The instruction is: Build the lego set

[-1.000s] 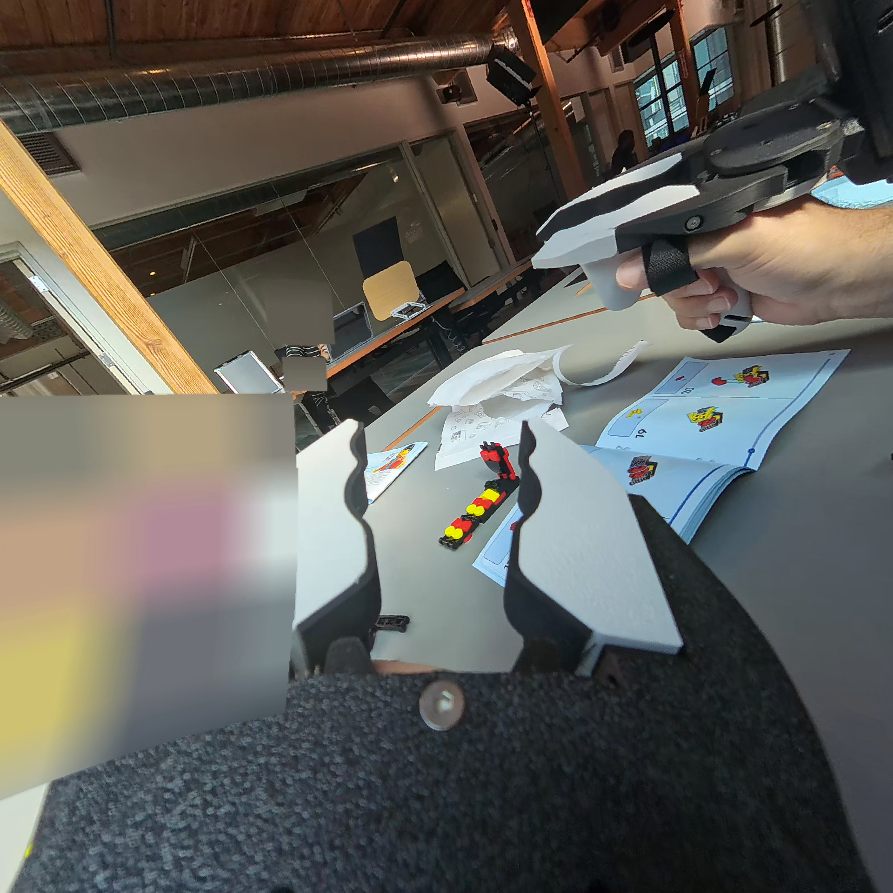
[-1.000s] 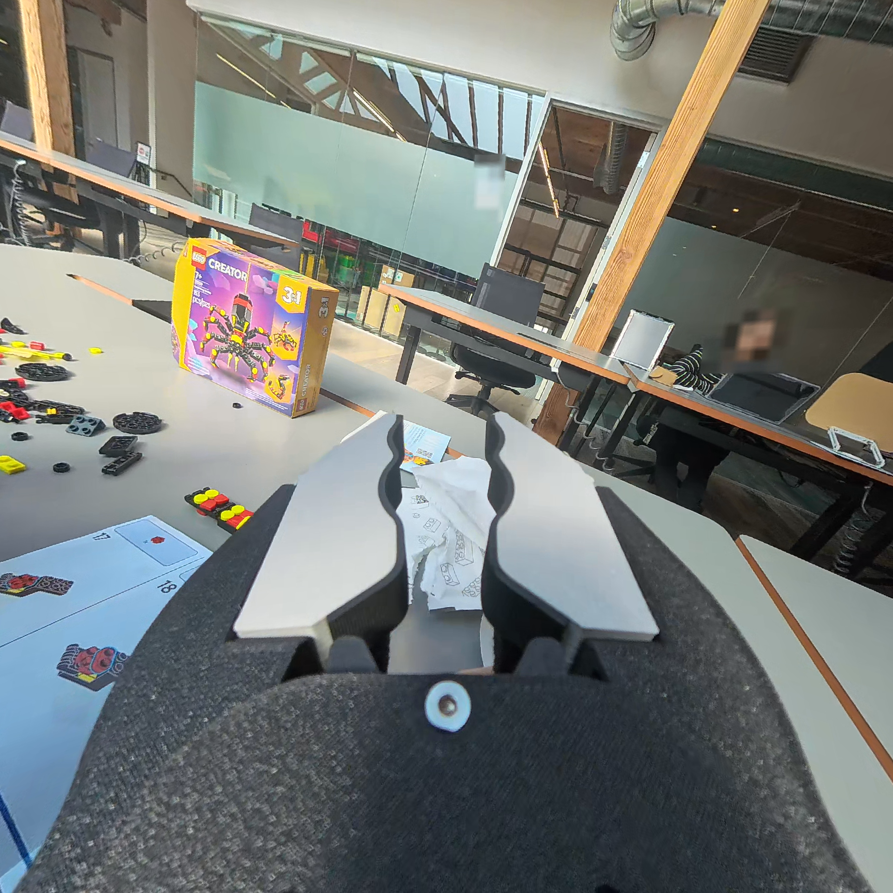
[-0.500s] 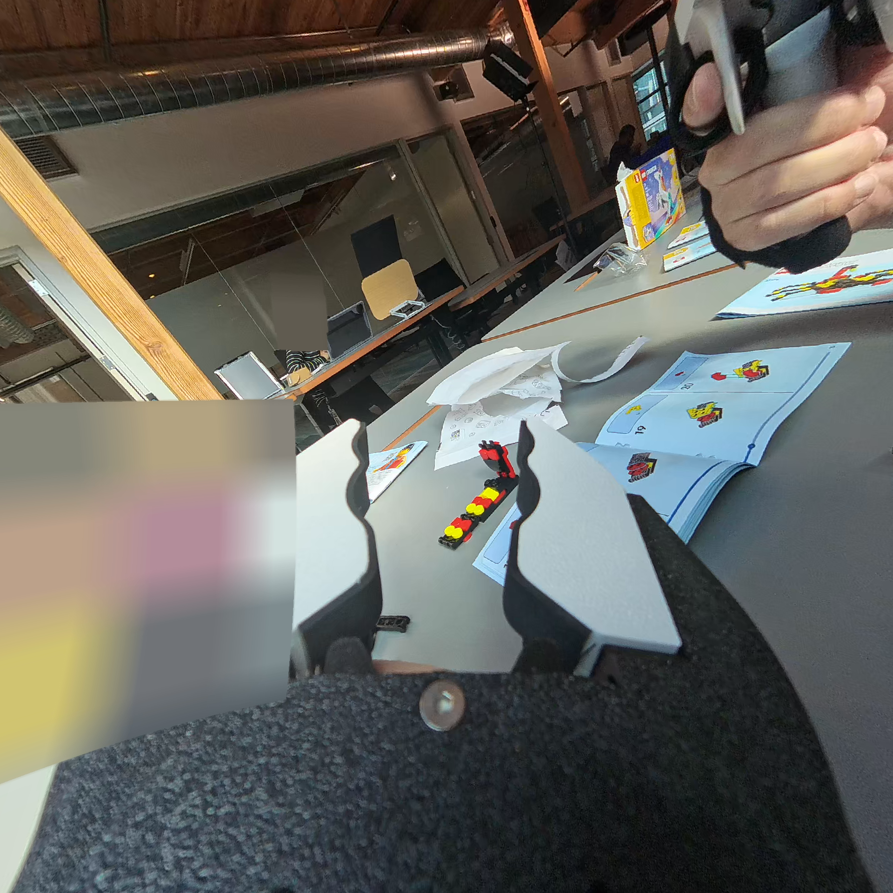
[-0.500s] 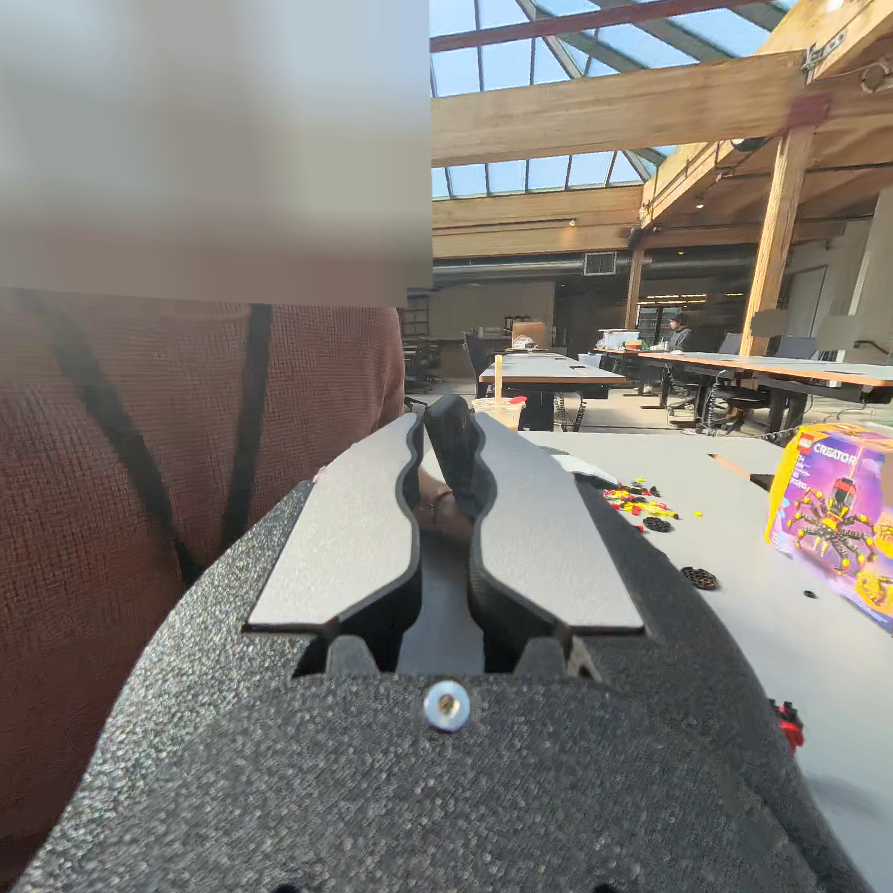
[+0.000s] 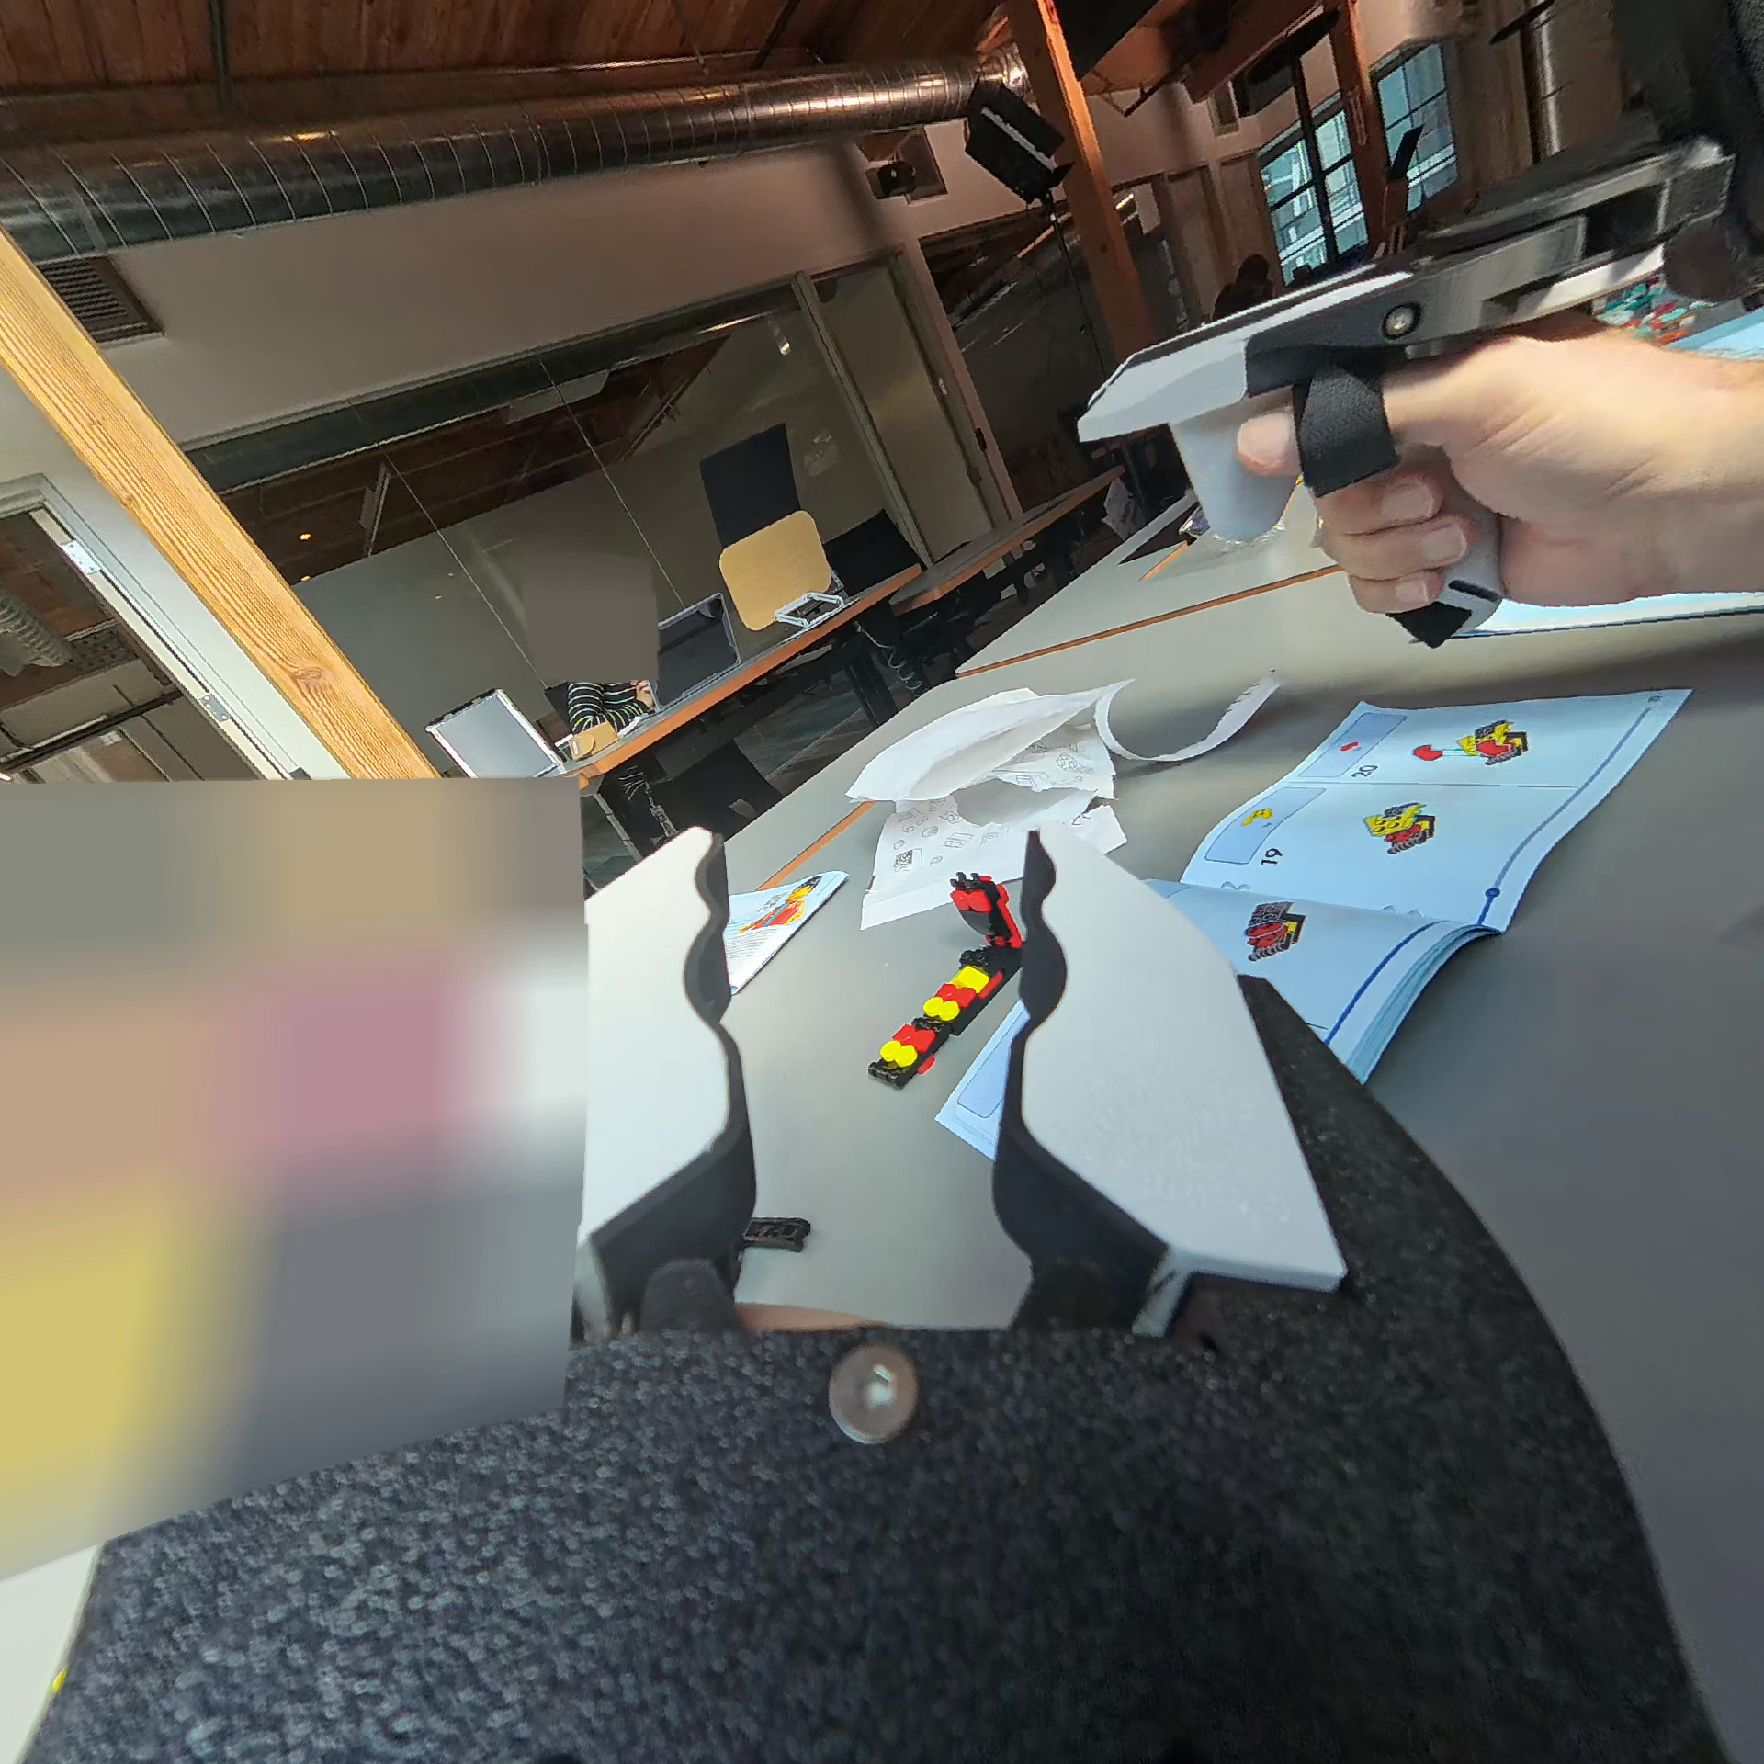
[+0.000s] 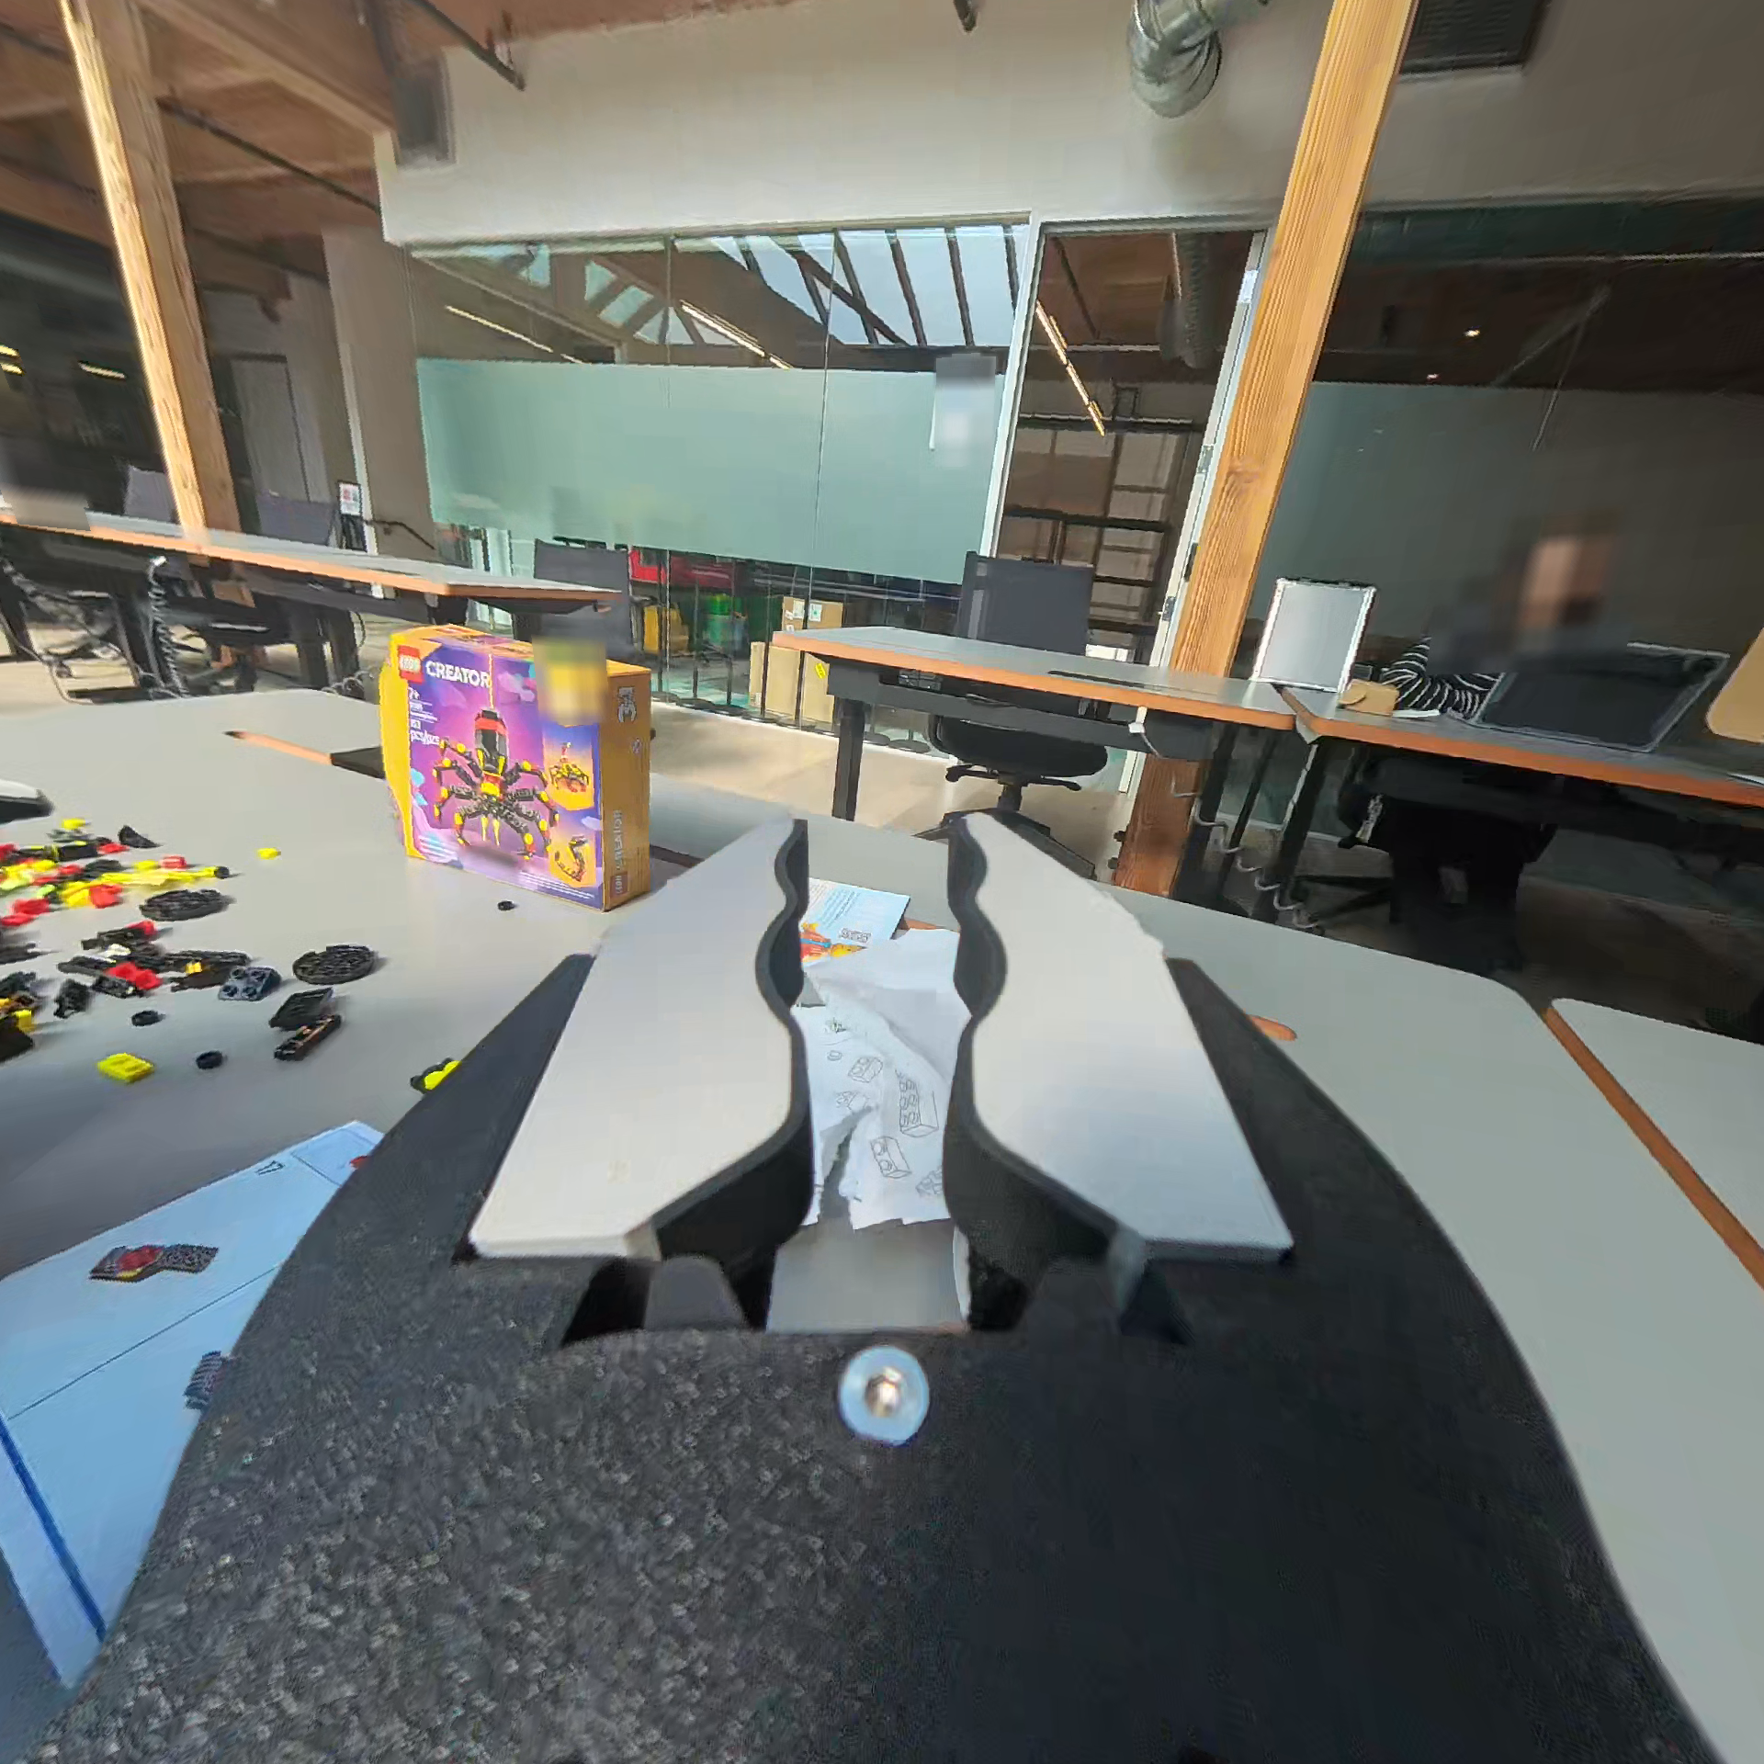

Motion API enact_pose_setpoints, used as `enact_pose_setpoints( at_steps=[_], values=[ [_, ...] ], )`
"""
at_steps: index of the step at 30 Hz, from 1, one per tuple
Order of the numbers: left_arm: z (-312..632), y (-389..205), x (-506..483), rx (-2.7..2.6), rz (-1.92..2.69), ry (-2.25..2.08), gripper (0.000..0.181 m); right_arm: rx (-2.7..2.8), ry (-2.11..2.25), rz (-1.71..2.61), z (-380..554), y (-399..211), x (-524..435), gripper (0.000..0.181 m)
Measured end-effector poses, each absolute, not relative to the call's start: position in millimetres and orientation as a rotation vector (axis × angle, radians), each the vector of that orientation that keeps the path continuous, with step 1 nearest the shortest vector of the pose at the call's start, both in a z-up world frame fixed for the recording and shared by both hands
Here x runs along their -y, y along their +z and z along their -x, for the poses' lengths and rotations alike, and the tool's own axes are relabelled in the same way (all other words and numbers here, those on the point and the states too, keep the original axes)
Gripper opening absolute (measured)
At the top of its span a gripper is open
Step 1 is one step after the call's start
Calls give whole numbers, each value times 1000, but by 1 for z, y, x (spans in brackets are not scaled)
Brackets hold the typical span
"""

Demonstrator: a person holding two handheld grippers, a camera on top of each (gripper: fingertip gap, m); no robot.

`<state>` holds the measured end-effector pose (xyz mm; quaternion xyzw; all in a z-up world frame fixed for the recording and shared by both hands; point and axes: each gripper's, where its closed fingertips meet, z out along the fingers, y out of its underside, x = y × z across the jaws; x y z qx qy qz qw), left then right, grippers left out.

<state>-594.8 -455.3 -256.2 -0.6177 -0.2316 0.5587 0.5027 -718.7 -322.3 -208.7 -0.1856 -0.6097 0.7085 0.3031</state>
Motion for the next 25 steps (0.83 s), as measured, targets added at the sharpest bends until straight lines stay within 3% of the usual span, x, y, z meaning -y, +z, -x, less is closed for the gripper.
enact_pose_setpoints(
  at_steps=[25],
  values=[
    [590, -247, 453, 547, 1430, 1333, 58, 1697, 1649, 341, 724, -237, 331, 29]
  ],
)
